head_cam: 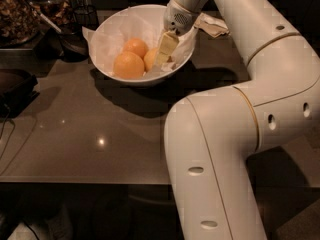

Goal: Pick orange from white bowl

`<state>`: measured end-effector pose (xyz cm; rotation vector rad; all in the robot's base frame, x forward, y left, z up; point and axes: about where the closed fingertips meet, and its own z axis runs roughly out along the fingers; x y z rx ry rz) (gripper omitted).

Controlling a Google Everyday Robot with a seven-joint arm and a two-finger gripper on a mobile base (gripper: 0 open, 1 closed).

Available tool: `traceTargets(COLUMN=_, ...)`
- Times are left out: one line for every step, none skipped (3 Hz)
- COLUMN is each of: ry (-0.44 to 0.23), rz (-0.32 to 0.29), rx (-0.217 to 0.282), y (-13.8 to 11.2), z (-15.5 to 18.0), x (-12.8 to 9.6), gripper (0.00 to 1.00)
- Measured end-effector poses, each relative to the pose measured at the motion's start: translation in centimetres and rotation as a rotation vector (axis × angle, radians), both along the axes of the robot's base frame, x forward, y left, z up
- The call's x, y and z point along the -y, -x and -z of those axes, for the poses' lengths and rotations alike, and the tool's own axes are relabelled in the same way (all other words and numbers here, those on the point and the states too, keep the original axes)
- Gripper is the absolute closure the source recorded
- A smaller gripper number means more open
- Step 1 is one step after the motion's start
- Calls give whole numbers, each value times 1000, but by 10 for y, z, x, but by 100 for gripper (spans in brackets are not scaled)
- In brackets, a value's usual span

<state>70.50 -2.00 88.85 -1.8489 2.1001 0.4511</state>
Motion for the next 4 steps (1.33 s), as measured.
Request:
traceTargets(ry=-2, rz=-2, rx=-13, y=3, z=3, x=-1, gripper=31)
traceTargets(ry=-5, rz=-7, rx=-28, y=5, z=8, x=-4, gripper=32)
traceTargets(ry=-16, rz=-11, rx=-49, y=8, z=16, x=-6, gripper=31)
traceTargets(ry=-27, rz=-15, rx=-67, y=10, z=24, x=-7, gripper=30)
